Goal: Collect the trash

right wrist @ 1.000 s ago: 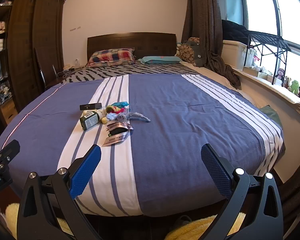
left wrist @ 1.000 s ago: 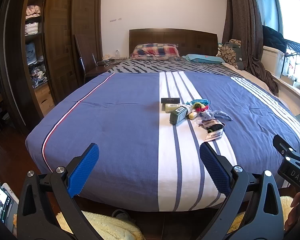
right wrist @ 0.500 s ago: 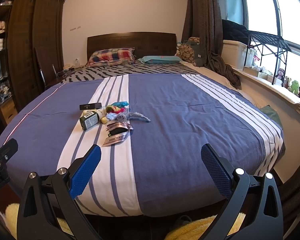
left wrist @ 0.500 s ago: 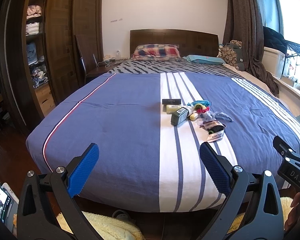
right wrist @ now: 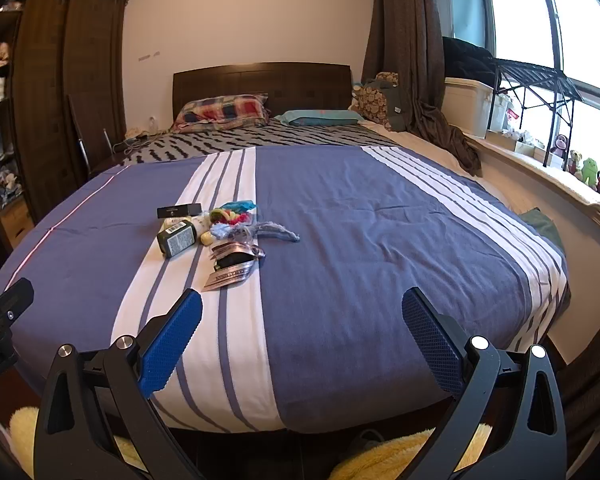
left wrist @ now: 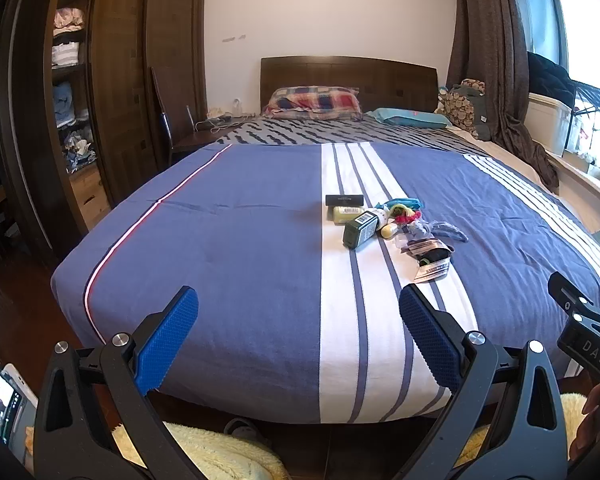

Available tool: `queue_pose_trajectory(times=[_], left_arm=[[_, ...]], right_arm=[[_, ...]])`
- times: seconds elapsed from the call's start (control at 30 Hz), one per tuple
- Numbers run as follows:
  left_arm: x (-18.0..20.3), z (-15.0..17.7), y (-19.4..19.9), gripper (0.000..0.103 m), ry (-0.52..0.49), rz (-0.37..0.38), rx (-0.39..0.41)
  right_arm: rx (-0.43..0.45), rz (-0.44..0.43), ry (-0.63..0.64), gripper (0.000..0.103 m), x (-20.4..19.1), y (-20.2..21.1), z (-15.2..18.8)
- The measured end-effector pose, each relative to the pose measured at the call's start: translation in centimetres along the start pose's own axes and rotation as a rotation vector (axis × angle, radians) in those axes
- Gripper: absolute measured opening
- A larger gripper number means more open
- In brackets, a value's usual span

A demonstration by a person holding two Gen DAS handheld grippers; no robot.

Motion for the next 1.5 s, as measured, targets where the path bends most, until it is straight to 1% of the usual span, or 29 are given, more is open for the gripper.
queue_pose_trajectory(times=[0.17, 0.3, 0.33, 0.4, 0.47, 0.53, 0.67, 0.73, 0.83, 0.9, 1.0, 1.03, 1.1, 1.13, 1.17, 1.2, 1.27, 1.4, 1.5], left_arm=[[0.1, 0.2, -0.7, 0.095, -0.001, 0.011, -0.016], [0.1, 0.2, -1.4, 0.095, -0.01, 0.008, -0.016], [0.0, 0.1, -1.7, 0.095, -0.013, 0.007, -0.015], [0.0, 0.0, -2.1, 0.095, -0.021, 0.005, -0.015], [0.0, 0.0, -3.0, 0.095, -0.029, 0.007, -0.018], [0.1, 0.1, -3.7, 0.095, -0.031, 0.011, -0.029], [0.7, 0.9, -6.0, 0.095, -0.049, 0.04, -0.065], [0.8, 1.2, -7.0, 0.095, -0.048, 0.048, -0.086], [0.7, 1.3, -9.1, 0.095, -0.05, 0.047, -0.116], [0.7, 1.3, -10.9, 0.095, -0.062, 0.04, -0.138], [0.7, 1.2, -12.9, 0.095, -0.078, 0.048, -0.166], [0.7, 1.1, -13.3, 0.095, -0.08, 0.049, -0.171], [0.9, 0.9, -14.5, 0.095, -0.076, 0.06, -0.185], [1.0, 0.8, -15.0, 0.095, -0.074, 0.065, -0.191], [1.2, 0.7, -15.7, 0.095, -0.075, 0.065, -0.195], [1.3, 0.5, -16.1, 0.095, -0.082, 0.062, -0.195], [1.7, 0.2, -17.0, 0.095, -0.105, 0.057, -0.193], [2.7, -0.4, -18.4, 0.095, -0.124, 0.062, -0.192], [3.3, -0.8, -19.3, 0.095, -0.13, 0.065, -0.193]], right_arm=[[0.022, -0.007, 0.014, 0.1, -0.1, -0.1, -0.1], [0.027, -0.016, -0.007, 0.1, 0.3, -0.7, -0.2], [0.045, -0.016, 0.005, 0.1, 0.2, -0.8, -0.4], [0.063, 0.007, 0.042, 0.1, 0.1, -1.0, -0.7], [0.061, 0.03, 0.063, 0.1, 0.1, -1.7, -0.7], [0.034, -0.015, 0.032, 0.1, 0.0, -2.8, -0.3], [-0.059, -0.121, -0.008, 0.1, -1.0, -5.8, 0.9], [-0.088, -0.163, -0.036, 0.1, -1.4, -7.1, 1.3], [-0.123, -0.19, -0.054, 0.1, -2.0, -9.2, 1.6], [-0.135, -0.203, -0.044, 0.1, -2.6, -10.5, 1.7], [-0.163, -0.209, -0.02, 0.1, -3.3, -12.8, 1.7], [-0.17, -0.214, -0.016, 0.098, -3.5, -13.3, 1.6], [-0.188, -0.228, -0.022, 0.086, -3.7, -14.8, 1.5], [-0.197, -0.238, -0.028, 0.077, -3.8, -15.5, 1.4], [-0.203, -0.243, -0.03, 0.073, -3.8, -16.1, 1.2], [-0.203, -0.242, -0.027, 0.071, -3.7, -16.5, 1.0], [-0.2, -0.234, -0.016, 0.063, -3.8, -17.3, 0.3], [-0.187, -0.276, -0.029, 0.062, -4.2, -18.7, -1.1], [-0.203, -0.278, -0.021, 0.062, -4.7, -20.3, -1.6]])
Point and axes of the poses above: each gripper's, at about its wrist camera, not at the fingertips, and y roughly against the way its jaws point, x to its right, z to its underside, the point moved 9 cm from there along -y, roughly the way its jaws point, and after that the axes turned 11 degrees about y, right-handed, at the moved point
